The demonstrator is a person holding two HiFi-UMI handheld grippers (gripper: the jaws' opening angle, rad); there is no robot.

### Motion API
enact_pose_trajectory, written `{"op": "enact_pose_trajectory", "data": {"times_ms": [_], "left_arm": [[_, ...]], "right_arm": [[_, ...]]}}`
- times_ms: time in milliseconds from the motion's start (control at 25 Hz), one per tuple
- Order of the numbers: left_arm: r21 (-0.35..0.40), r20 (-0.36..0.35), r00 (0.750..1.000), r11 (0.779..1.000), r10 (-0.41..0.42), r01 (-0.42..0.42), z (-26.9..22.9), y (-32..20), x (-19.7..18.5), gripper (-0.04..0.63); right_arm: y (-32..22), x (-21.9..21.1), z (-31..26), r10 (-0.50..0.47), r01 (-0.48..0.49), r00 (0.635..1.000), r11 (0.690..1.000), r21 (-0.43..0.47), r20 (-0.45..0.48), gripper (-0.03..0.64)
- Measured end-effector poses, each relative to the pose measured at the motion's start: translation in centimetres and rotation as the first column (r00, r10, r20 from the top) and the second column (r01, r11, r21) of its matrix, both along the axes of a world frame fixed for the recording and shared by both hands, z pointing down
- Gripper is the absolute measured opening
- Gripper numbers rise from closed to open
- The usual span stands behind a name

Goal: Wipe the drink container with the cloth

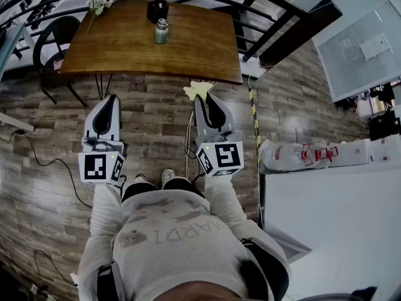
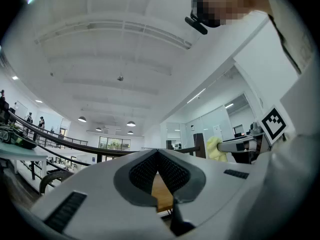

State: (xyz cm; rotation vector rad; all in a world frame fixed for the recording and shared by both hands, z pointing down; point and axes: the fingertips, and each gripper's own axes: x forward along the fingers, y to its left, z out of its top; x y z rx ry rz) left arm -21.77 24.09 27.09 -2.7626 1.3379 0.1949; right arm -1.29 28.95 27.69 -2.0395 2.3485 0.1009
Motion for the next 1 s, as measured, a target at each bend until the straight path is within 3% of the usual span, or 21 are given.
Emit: {"op": "enact_pose_trajectory", "data": {"times_ms": [480,1000], "left_arm": [[0.0,0.008,1.0,1.0,-0.018,0.018,0.2,-0.4,2.1,0.006],[0.017,0.005,0.998,0.998,-0.055,0.055,0.7,-0.8,7.0,0.006]], "right_arm": [[-1.2,1.5,0.1,-0.035,0.035,0.999,0.999,0.01,-0.003,0.074],[-2.7,5.2,1.5,-0.103,0.103,0.995,0.995,0.011,0.009,0.075]]}}
